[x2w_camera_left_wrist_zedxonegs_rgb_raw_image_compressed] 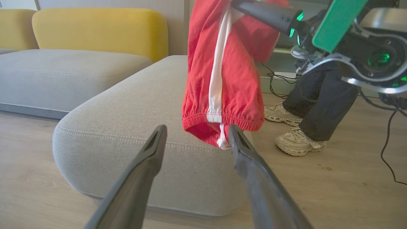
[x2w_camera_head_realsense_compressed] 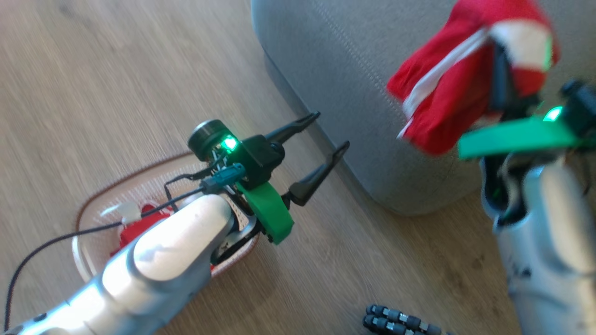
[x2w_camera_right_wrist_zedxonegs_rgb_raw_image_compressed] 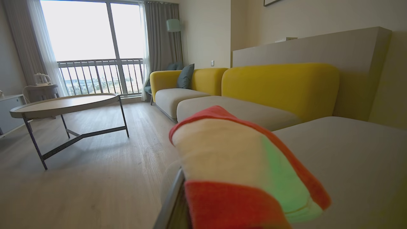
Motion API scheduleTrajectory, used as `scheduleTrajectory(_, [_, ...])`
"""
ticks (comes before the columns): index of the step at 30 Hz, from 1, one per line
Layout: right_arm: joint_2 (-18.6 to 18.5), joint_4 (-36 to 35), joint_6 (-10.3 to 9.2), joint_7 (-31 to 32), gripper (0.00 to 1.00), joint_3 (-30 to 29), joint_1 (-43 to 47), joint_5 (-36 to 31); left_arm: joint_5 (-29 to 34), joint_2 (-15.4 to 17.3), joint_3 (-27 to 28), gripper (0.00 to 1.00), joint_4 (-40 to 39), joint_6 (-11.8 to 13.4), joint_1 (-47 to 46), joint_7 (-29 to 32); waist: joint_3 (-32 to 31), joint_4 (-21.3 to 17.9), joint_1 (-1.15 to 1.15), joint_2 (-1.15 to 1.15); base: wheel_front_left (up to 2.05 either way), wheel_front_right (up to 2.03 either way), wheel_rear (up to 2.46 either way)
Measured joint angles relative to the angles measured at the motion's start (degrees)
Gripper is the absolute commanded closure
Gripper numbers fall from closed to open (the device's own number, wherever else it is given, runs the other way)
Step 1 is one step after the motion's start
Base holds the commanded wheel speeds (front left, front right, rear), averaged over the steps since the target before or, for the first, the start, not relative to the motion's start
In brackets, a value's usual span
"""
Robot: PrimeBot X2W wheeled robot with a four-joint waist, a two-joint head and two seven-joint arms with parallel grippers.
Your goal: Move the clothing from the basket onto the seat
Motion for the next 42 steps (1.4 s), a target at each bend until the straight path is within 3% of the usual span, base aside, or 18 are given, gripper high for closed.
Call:
scheduleTrajectory(8, [-0.9,6.0,0.00,0.0,1.00,-5.9,-12.2,-3.2,0.0,1.7,-2.9,0.00,-1.2,0.0,-3.4,0.0,6.5,2.0,0.01,0.00,0.00,0.00,0.00])
scheduleTrajectory(26, [-12.6,21.4,0.01,0.0,1.00,-18.6,-36.6,-11.7,-0.2,4.2,-6.3,0.00,-3.4,0.0,-11.2,0.0,22.0,10.0,0.02,0.00,0.00,0.00,0.00])
scheduleTrajectory(35, [-20.2,31.8,0.01,0.0,1.00,-30.2,-45.0,-18.2,-0.1,4.7,-6.2,0.00,-3.8,0.0,-12.0,0.0,27.5,14.3,0.01,0.00,0.00,0.00,0.00])
scheduleTrajectory(42, [-21.8,39.1,0.01,0.0,1.00,-38.5,-47.0,-22.8,0.4,5.2,-6.0,0.00,-3.9,0.0,-12.0,0.0,30.5,16.7,0.01,-0.01,0.00,0.00,0.00])
